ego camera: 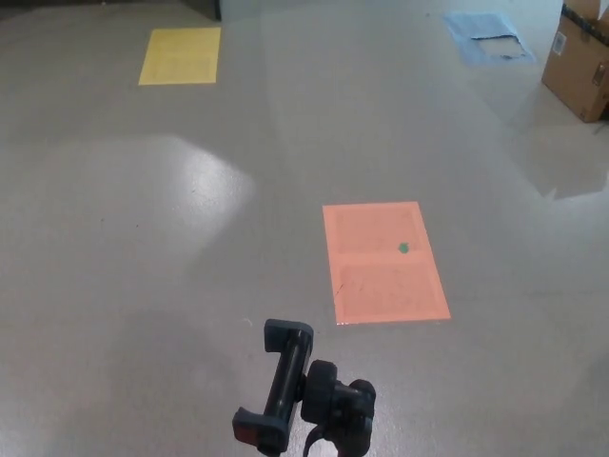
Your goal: A phone stand is kept on the floor and the robot uses both its hands to grab it and uses its left hand to extend the phone stand by pulling it upwards
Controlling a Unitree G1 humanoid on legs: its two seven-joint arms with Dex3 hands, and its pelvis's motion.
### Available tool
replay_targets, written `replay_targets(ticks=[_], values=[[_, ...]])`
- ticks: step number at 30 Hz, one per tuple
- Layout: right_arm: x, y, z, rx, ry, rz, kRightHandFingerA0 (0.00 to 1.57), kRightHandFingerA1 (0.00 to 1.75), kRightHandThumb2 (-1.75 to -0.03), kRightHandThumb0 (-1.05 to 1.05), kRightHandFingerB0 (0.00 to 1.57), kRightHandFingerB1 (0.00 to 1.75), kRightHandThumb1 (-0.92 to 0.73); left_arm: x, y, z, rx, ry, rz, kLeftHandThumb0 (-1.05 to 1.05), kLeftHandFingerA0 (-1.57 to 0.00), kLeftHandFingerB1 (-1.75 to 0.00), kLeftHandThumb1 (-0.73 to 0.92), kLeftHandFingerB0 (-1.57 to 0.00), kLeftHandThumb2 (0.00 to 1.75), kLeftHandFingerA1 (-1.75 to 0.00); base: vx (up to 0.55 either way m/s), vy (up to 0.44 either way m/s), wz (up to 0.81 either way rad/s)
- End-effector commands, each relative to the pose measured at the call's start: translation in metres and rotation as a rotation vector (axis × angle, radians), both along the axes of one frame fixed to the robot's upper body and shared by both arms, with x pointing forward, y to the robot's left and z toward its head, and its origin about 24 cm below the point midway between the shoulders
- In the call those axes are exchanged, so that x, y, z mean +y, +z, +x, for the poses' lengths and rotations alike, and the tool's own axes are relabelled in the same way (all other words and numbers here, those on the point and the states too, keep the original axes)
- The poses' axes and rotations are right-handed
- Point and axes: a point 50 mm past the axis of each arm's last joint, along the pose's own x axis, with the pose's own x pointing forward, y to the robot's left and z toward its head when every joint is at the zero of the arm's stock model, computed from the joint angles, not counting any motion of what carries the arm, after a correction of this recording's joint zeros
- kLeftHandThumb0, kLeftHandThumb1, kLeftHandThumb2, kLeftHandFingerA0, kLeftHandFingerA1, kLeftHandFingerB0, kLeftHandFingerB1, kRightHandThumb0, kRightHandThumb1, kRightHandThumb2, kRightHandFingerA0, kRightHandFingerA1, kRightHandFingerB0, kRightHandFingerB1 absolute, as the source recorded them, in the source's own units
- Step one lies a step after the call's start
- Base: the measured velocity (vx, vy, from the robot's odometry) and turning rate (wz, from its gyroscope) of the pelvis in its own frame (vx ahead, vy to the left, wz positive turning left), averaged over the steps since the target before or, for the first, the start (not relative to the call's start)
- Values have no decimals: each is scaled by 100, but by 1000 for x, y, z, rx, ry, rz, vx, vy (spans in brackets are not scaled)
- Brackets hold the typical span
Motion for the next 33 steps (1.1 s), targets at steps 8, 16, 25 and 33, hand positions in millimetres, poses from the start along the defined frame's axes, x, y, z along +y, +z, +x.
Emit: replay_targets(ticks=[8, 16, 25, 33], values=[[32, 67, 0, -485, 194, 66, 0, 9, -100, -87, 0, 6, -69, -3, 83, 4, -575, -64, -13, -76, -28, -47, 70, -32, 105, -47, 0, 0, 0], [34, 70, 2, -488, 216, 29, 0, 8, -103, -90, 0, 6, -72, -3, 85, 4, -588, -74, -25, -70, -35, -32, 82, -38, 66, -33, 0, 0, 0], [33, 68, 5, -504, 223, 56, 0, 2, -64, -68, 0, 0, -78, -5, 84, 4, -594, -67, -26, -69, -35, -32, 83, -38, 66, -33, 0, 0, 0], [36, 65, 8, -512, 224, 75, 0, 4, -89, -79, 0, 0, -60, -3, 85, 8, -594, -75, -49, -71, -34, -32, 81, -38, 65, -32, 0, 0, 0]])
